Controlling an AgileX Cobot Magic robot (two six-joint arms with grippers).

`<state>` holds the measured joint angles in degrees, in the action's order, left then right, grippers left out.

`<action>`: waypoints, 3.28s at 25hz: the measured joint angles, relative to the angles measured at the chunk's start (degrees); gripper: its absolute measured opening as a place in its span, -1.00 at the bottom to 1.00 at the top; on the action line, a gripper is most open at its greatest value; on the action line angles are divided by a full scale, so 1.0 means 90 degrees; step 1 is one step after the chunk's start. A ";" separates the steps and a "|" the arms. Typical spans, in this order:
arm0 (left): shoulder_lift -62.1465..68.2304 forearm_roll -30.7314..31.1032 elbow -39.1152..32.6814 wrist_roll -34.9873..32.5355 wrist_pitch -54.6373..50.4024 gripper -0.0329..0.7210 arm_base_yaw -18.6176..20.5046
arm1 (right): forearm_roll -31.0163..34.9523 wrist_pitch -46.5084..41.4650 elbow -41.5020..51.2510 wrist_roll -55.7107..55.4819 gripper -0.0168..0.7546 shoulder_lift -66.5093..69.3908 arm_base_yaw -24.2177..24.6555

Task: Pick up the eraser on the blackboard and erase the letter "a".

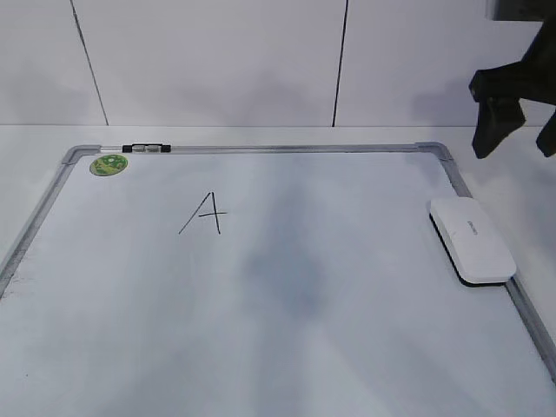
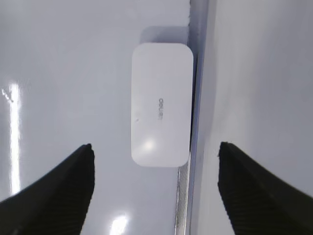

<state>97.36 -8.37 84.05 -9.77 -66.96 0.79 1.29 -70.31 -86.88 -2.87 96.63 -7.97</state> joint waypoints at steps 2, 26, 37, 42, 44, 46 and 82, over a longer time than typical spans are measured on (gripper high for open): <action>-0.0250 -0.0166 0.0000 0.0022 -0.0269 0.02 0.0000 | 0.0000 0.0000 0.0330 0.0026 0.65 -0.0287 0.0000; -0.5563 -0.0630 -0.4082 0.0055 -0.0446 0.02 0.0000 | -0.0052 0.0045 0.4561 0.0069 0.58 -0.5512 0.0000; -0.7905 -0.0642 -0.5861 0.0055 -0.0247 0.02 0.0000 | -0.0478 0.0385 0.6236 0.0083 0.58 -0.7729 0.0000; -0.8357 -0.0396 -0.5887 0.0055 -0.0089 0.02 -0.0040 | -0.0637 0.0541 0.6470 0.0083 0.58 -0.8342 0.0000; -0.8411 -0.0353 -0.5948 0.0055 0.0075 0.02 -0.0093 | -0.0709 0.0556 0.6470 0.0083 0.58 -0.8390 0.0000; -0.8411 -0.0338 -0.6069 0.0055 0.0307 0.02 -0.0121 | -0.0723 0.0566 0.6470 0.0083 0.58 -0.8401 0.0000; -1.0748 -0.0377 -0.6103 0.0055 0.0389 -0.28 0.0098 | -0.0771 0.0557 0.6470 0.0095 0.58 -1.0609 0.1013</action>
<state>0.63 -11.77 29.12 -9.28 -63.46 1.68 -5.65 -65.30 -28.64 -2.02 1.15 1.15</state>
